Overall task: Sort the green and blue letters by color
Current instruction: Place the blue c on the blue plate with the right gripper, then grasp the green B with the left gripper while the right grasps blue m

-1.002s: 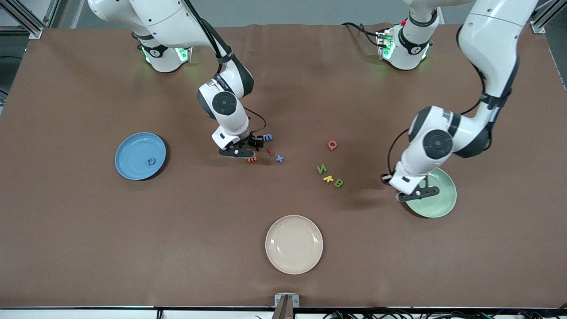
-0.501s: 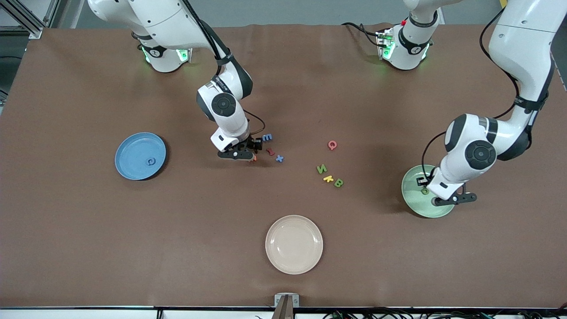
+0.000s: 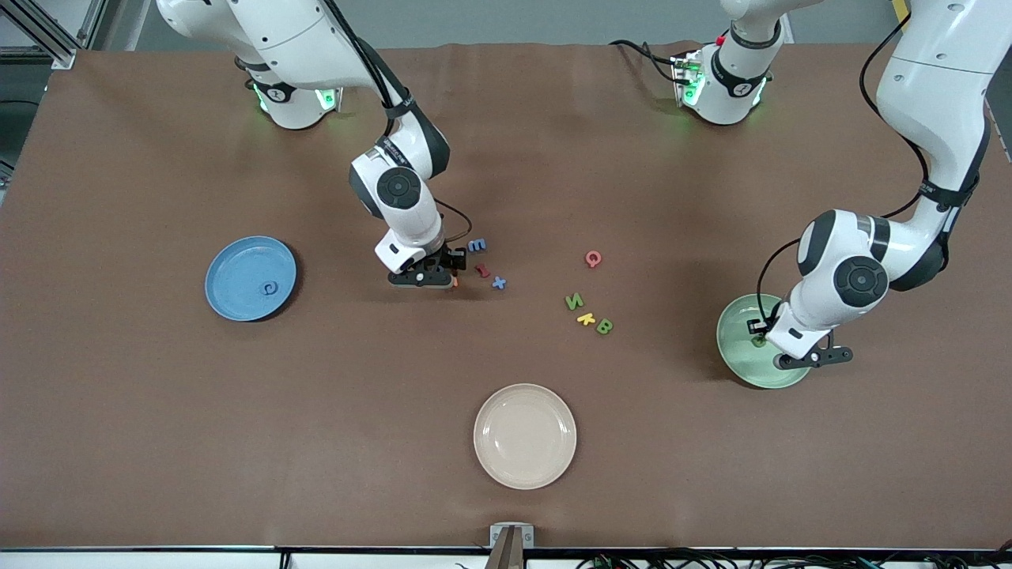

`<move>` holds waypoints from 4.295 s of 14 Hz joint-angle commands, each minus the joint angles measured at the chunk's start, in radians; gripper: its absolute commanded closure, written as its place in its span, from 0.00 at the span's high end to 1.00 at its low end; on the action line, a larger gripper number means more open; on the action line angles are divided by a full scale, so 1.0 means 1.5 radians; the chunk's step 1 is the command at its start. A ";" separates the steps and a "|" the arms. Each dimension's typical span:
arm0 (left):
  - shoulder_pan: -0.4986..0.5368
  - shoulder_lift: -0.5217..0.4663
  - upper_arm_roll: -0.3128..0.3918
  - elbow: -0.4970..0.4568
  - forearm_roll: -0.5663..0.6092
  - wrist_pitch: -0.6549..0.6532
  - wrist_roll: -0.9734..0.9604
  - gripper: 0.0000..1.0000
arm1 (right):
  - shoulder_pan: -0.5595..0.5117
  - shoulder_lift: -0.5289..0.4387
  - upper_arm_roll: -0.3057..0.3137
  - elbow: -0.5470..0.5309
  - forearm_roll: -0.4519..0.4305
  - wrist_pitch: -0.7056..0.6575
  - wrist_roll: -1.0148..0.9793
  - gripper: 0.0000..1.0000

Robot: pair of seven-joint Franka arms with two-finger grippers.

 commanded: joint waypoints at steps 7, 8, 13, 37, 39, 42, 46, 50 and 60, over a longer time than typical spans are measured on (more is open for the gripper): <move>-0.002 0.010 -0.004 0.004 0.012 0.006 0.000 0.19 | -0.010 0.012 -0.007 0.010 -0.019 -0.023 -0.002 0.02; -0.002 0.013 -0.004 0.004 0.012 0.008 -0.001 0.21 | -0.017 0.009 -0.007 0.012 -0.019 -0.043 -0.003 0.01; -0.001 0.011 -0.004 0.007 0.011 0.013 -0.008 1.00 | -0.042 -0.030 -0.007 0.025 -0.019 -0.117 -0.050 0.00; -0.210 0.084 -0.116 0.083 -0.002 0.004 -0.734 0.84 | -0.428 -0.189 -0.010 -0.008 -0.082 -0.336 -0.658 1.00; -0.224 0.087 -0.114 0.090 -0.004 0.006 -0.775 0.83 | -0.423 -0.189 -0.008 -0.009 -0.065 -0.335 -0.646 1.00; -0.226 0.100 -0.113 0.108 -0.003 0.009 -0.816 0.81 | -0.372 -0.191 -0.005 -0.009 -0.014 -0.336 -0.561 1.00; -0.229 0.105 -0.108 0.112 -0.003 0.012 -0.837 0.79 | -0.224 -0.193 -0.005 -0.004 0.043 -0.331 -0.321 1.00; -0.240 0.122 -0.104 0.132 -0.003 0.020 -0.861 0.75 | -0.066 -0.184 -0.005 0.003 0.071 -0.267 -0.151 1.00; -0.278 0.149 -0.064 0.161 -0.003 0.020 -0.863 0.64 | 0.128 -0.032 -0.006 0.023 0.069 -0.056 -0.040 1.00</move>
